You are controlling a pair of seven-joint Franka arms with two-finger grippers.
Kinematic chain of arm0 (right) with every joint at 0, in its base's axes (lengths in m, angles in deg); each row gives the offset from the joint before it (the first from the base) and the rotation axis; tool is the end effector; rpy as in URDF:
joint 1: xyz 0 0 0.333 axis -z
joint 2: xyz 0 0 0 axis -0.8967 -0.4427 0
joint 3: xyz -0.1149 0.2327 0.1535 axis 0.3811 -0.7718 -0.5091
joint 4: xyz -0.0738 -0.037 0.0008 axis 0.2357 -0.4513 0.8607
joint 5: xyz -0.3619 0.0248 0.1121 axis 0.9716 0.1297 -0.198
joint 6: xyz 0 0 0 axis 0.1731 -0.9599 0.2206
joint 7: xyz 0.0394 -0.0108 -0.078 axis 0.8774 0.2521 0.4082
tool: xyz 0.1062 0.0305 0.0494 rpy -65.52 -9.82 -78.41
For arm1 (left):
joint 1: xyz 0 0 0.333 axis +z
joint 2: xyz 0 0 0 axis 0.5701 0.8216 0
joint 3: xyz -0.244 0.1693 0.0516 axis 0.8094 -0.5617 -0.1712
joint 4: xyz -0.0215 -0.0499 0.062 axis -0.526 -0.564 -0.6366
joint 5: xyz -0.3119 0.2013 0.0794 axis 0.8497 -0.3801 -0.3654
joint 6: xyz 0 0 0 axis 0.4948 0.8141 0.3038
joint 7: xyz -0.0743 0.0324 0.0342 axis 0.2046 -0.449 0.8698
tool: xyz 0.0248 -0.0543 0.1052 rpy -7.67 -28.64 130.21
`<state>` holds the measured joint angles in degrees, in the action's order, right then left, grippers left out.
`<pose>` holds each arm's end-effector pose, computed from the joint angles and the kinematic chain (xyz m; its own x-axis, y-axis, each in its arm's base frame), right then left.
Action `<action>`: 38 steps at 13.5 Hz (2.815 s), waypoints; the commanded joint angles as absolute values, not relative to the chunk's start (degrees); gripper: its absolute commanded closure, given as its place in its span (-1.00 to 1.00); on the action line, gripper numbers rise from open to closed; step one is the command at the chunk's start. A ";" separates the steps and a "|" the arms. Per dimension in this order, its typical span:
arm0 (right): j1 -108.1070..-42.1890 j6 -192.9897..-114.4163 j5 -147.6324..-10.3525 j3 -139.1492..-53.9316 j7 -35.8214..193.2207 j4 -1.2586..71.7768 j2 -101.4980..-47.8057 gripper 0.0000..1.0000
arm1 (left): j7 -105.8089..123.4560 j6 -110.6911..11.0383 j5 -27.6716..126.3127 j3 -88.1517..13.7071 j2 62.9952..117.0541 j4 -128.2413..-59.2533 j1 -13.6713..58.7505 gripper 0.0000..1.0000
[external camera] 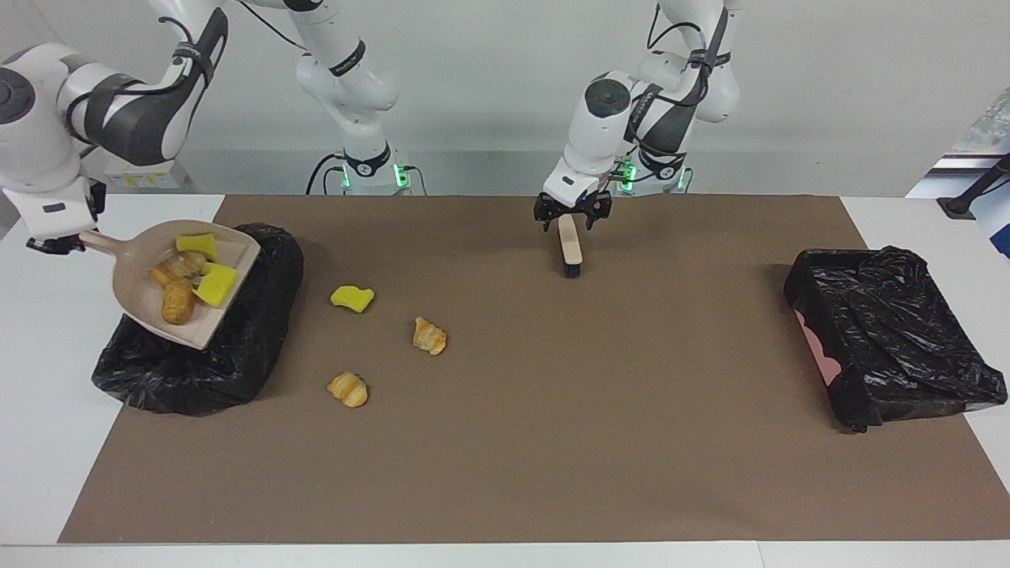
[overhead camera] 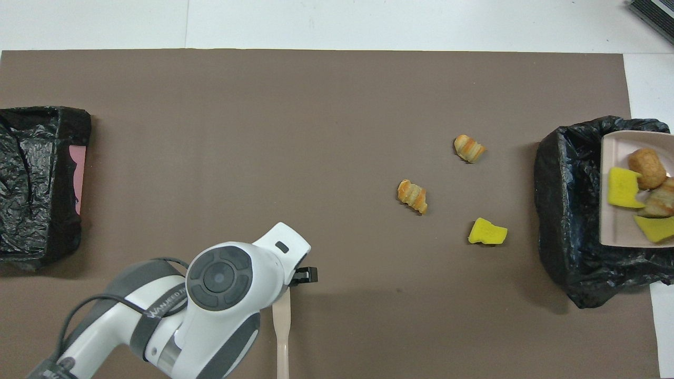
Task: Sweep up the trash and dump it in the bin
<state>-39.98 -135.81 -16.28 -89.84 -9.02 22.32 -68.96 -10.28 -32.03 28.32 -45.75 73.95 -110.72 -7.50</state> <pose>0.5292 -0.2885 0.5264 0.1517 0.8432 -0.5158 0.9691 -0.2295 -0.0902 0.3989 -0.3027 0.4076 0.9993 -0.0031 -0.0363 -0.0008 -0.9979 0.0648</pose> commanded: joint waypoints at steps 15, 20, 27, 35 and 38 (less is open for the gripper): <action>-40.61 -149.40 14.79 -90.66 -6.82 42.60 -52.64 1.00 | 30.76 0.83 26.65 -46.49 82.51 -65.33 23.15 -1.00; -42.70 -148.52 5.78 -91.97 -7.17 42.78 -52.37 1.00 | 34.26 1.37 26.47 -46.84 79.97 -66.63 25.00 -1.00; -49.82 -141.67 -22.01 -92.15 -5.34 43.83 -52.28 1.00 | 34.55 2.95 26.56 -46.93 79.61 -67.08 27.02 -1.00; -64.50 -141.40 -34.94 -92.24 28.45 46.91 -57.72 1.00 | 34.55 2.69 26.56 -46.84 79.61 -67.08 26.93 -1.00; -70.91 -142.45 -36.79 -92.24 45.77 46.91 -60.10 1.00 | 34.55 2.60 26.56 -46.84 79.61 -67.08 26.93 -1.00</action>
<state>-67.81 -141.52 -34.60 -92.41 37.31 46.98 -59.31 34.02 1.79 27.09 -47.14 80.27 -66.92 26.49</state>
